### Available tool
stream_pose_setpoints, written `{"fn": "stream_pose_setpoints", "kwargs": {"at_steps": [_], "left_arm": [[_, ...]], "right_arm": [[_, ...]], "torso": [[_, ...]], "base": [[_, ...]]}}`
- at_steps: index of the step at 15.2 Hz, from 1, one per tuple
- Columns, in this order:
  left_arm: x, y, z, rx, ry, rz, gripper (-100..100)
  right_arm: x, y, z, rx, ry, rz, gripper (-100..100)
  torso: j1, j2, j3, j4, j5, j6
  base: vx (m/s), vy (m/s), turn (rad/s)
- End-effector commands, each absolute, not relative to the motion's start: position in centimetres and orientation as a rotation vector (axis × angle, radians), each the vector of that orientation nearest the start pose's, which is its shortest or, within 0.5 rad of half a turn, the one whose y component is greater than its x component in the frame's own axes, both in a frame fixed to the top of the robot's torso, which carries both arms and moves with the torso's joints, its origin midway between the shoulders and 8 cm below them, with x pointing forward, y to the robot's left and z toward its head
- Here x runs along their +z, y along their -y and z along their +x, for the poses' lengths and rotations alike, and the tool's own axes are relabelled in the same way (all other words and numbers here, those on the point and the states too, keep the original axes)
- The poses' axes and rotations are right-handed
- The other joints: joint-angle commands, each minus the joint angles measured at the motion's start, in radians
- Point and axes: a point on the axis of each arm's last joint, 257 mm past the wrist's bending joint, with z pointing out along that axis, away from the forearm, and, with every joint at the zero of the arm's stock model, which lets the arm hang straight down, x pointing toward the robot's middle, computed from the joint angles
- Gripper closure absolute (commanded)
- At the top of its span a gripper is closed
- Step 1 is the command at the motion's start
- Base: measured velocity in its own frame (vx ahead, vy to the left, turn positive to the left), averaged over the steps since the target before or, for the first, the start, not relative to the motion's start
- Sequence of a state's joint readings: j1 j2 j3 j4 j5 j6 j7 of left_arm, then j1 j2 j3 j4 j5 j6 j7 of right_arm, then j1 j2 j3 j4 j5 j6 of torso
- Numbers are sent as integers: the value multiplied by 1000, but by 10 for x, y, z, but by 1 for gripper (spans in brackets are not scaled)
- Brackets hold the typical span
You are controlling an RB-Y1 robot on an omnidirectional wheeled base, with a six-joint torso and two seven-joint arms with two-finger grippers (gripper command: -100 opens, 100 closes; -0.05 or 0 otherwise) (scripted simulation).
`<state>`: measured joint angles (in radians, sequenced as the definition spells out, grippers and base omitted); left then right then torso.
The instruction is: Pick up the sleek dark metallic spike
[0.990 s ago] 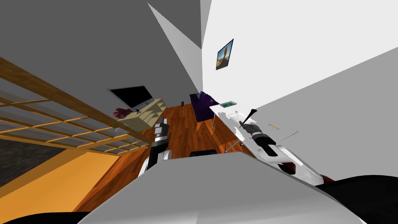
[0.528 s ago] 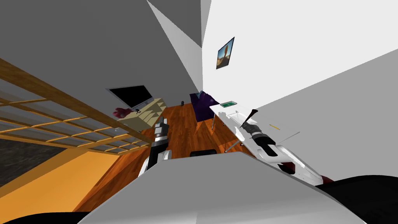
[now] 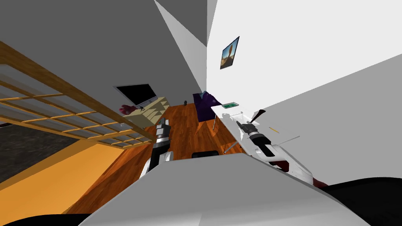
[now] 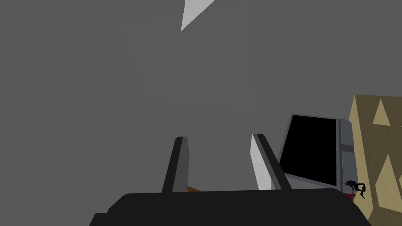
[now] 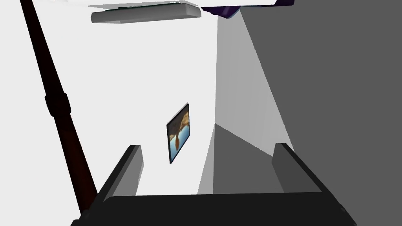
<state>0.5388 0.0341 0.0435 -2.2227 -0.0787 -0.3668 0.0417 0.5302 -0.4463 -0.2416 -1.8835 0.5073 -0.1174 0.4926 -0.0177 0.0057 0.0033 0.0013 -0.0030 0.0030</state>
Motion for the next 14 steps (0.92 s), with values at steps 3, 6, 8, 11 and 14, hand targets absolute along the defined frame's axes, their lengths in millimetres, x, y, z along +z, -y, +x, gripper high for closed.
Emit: {"fn": "stream_pose_setpoints", "kwargs": {"at_steps": [3, 6, 8, 11, 14], "left_arm": [[-42, -299, 368, -1170, -819, -782, 0], [-42, -299, 368, -1170, -819, -782, 0], [-42, -299, 368, -1170, -819, -782, 0], [-42, -299, 368, -1170, -819, -782, 0], [-42, -299, 368, -1170, -819, -782, 0]], "right_arm": [[-202, 430, 391, -56, -1575, 69, -100], [-198, 417, 395, -37, -1554, 34, -100], [-193, 403, 399, -18, -1533, -1, -100], [-185, 411, 395, -35, -1539, -5, -100], [-186, 409, 395, -32, -1538, -5, 100]], "torso": [[0, -1, -1, 0, 0, 0], [1, -1, 0, 0, 0, 0], [3, -1, 0, 0, 0, 0], [3, -2, -1, 0, 0, 0], [12, -11, -7, -2, 2, 0]], "base": [[-60, -138, 82], [-73, -121, 69], [-75, -114, 58], [-25, -76, 60], [80, 23, 35]]}}
